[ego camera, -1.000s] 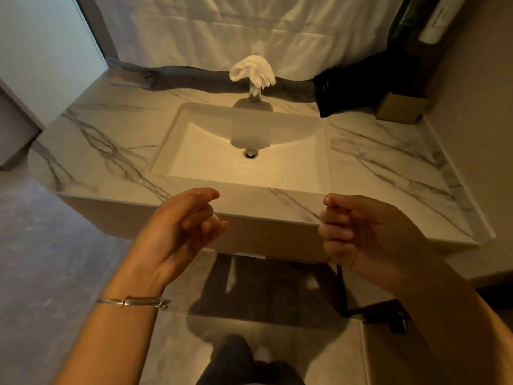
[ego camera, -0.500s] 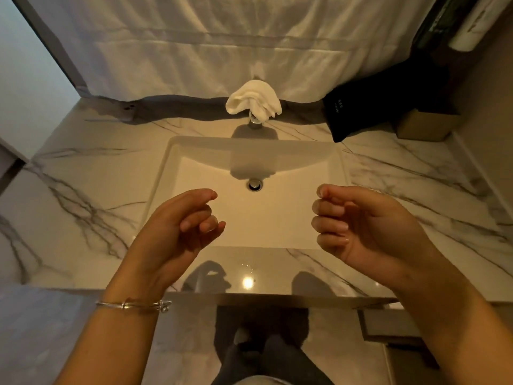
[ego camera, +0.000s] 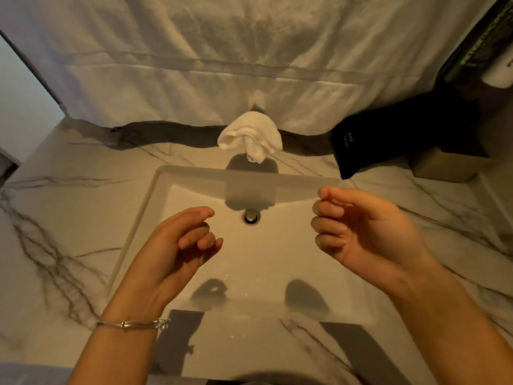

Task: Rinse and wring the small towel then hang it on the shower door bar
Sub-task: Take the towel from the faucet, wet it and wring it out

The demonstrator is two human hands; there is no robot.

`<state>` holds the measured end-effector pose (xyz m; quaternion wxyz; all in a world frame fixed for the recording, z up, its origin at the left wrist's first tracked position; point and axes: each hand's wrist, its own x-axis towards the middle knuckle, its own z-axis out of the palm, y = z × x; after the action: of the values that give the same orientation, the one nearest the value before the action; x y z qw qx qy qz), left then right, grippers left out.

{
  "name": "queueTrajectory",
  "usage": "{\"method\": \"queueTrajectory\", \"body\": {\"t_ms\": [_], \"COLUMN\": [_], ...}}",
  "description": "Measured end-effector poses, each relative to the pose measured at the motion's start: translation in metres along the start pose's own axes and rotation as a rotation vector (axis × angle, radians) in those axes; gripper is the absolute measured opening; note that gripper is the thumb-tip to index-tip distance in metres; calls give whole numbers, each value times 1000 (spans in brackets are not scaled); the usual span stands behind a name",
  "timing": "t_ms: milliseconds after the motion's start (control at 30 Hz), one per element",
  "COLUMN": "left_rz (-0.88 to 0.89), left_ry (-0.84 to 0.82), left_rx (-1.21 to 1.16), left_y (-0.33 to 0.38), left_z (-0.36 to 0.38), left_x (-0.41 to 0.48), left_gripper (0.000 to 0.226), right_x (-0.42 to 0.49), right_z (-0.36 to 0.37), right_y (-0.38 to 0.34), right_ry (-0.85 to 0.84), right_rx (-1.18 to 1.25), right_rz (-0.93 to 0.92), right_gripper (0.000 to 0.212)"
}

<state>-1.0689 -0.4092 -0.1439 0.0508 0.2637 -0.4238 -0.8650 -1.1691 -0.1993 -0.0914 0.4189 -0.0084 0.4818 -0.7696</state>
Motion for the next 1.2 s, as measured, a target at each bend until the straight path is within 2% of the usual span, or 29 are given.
{"method": "queueTrajectory", "body": {"t_ms": [333, 533, 600, 700, 733, 867, 933, 967, 1067, 1200], "left_rz": [-62, -19, 10, 9, -19, -115, -140, -166, -217, -135], "left_ry": [20, 75, 125, 272, 294, 134, 50, 29, 6, -45], "left_rx": [-4, 71, 95, 87, 76, 97, 108, 89, 31, 37], "left_y": [22, 35, 37, 39, 38, 43, 43, 43, 43, 49], "left_z": [-3, -6, -7, -3, -3, 4, 4, 4, 6, 14], "left_x": [80, 141, 159, 189, 200, 228, 238, 243, 252, 254], "left_gripper": [19, 36, 31, 5, 6, 27, 30, 28, 25, 21], "right_x": [68, 122, 140, 171, 182, 220, 234, 240, 247, 250], "right_z": [-15, -30, -34, -41, -43, -40, -40, -40, -41, -40], "right_y": [-10, -4, -1, 0, -1, -6, -5, -4, 0, 2], "right_ry": [69, 222, 262, 336, 350, 263, 182, 155, 127, 224], "right_rx": [79, 118, 160, 209, 214, 322, 442, 464, 310, 173], "right_rz": [79, 106, 127, 208, 248, 377, 393, 391, 347, 236], "right_gripper": [8, 7, 9, 18, 22, 51, 54, 52, 42, 16]}}
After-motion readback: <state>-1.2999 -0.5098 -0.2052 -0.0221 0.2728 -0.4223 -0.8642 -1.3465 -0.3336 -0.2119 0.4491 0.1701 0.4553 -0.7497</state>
